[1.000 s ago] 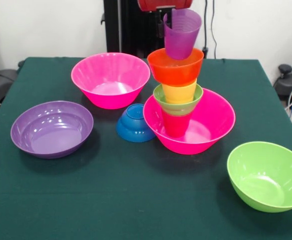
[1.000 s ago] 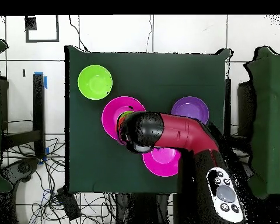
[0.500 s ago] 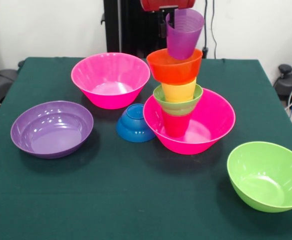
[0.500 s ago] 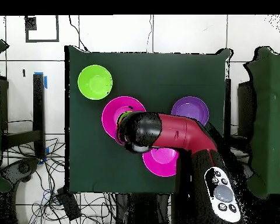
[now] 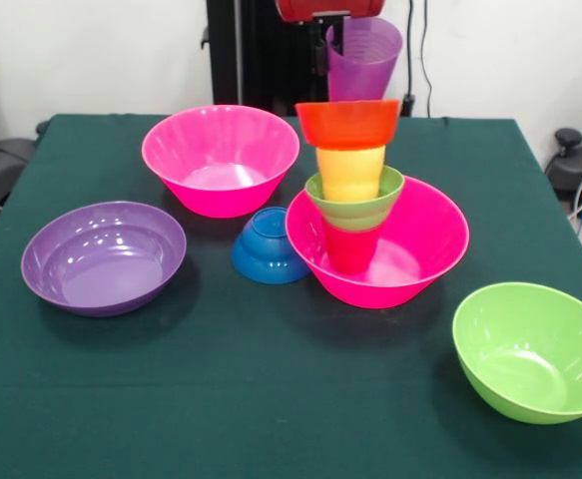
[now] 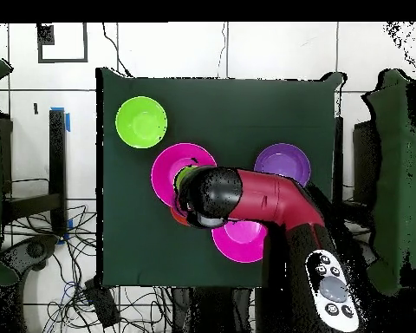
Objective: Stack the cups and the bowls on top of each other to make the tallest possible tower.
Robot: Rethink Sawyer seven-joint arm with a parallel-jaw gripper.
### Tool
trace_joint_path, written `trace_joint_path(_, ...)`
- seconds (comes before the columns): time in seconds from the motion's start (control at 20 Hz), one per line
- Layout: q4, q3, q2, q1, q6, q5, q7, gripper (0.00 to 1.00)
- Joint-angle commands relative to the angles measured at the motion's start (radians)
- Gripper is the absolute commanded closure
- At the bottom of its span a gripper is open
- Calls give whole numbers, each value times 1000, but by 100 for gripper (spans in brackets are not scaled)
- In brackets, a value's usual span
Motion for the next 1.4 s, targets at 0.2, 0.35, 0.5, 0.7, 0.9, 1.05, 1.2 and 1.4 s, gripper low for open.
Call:
trace_joint_path(0.2, -94, 7, 109, 19, -80, 1, 138, 100)
trace_joint_path(0.35, -115, 16, 123, 14, -90, 9, 129, 100)
trace_joint_path(0.5, -130, 14, 131, 16, -88, 12, 131, 100)
trace_joint_path(0.7, -157, 16, 148, 16, -83, 12, 125, 100)
trace_joint_path(0.9, -164, 14, 145, 17, -62, 17, 126, 100)
trace_joint_path(1.05, -167, 8, 141, 20, -41, 24, 135, 100)
trace_joint_path(1.2, -167, 7, 139, 23, -35, 27, 138, 100)
trace_joint_path(1.4, -163, 2, 130, 28, -28, 27, 139, 100)
